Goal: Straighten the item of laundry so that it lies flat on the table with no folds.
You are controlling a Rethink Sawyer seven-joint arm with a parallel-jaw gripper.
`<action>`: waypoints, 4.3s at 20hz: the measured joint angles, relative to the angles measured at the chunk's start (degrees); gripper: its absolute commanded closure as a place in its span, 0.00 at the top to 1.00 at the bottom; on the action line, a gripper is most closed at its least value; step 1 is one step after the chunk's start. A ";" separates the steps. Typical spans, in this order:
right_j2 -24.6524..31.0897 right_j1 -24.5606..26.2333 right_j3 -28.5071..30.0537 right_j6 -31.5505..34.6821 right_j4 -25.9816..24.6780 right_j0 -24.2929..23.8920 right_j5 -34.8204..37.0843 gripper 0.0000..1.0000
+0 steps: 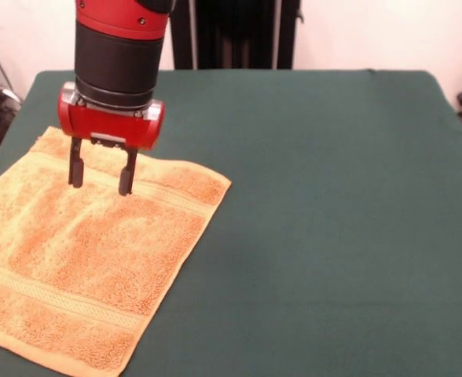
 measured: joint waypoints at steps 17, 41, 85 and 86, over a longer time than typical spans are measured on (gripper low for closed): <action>-4.76 1.21 1.96 5.46 3.83 8.96 -6.15 1.00; -0.33 8.18 3.75 5.77 5.80 -2.14 -15.49 1.00; -10.78 12.43 4.69 8.29 22.97 12.42 -23.85 1.00; -10.77 12.53 4.97 8.74 23.71 12.70 -24.61 1.00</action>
